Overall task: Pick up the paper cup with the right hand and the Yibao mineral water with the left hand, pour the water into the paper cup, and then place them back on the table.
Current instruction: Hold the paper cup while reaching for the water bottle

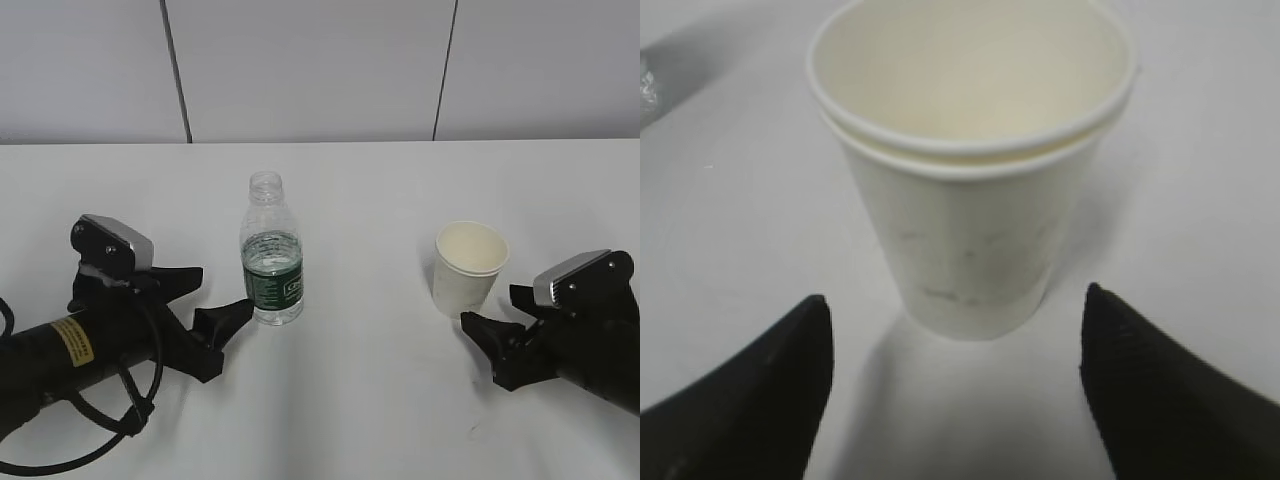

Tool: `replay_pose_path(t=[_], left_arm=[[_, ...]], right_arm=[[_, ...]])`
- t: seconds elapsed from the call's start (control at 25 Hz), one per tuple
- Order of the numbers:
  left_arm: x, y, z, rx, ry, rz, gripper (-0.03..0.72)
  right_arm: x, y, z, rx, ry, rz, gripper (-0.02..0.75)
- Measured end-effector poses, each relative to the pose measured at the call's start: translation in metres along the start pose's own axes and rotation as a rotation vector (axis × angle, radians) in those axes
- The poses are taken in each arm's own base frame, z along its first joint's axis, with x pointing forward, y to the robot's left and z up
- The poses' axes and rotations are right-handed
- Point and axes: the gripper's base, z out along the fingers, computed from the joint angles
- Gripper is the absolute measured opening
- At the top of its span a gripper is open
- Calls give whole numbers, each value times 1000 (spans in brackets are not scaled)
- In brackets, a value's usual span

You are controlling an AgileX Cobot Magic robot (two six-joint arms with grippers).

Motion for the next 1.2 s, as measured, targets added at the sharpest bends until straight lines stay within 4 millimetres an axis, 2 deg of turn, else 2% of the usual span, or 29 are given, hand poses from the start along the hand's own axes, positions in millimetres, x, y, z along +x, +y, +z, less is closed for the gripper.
replay_pose_path(t=[0.16, 0.32, 0.52, 1.0, 1.2], left_arm=[[2, 2, 7, 6, 1, 0, 522], [0, 2, 9, 11, -6, 5, 522], [1, 2, 9, 14, -5, 6, 522], [1, 2, 9, 15, -5, 7, 522], [1, 0, 9, 31, -3, 14, 522]], right_arm=[[4, -3, 14, -21, 0, 52, 654], [8, -5, 28, -45, 1, 74, 670], [6, -8, 40, -67, -22, 64, 670], [-7, -13, 54, -90, -83, 23, 664], [-7, -13, 54, -98, -83, 19, 600]])
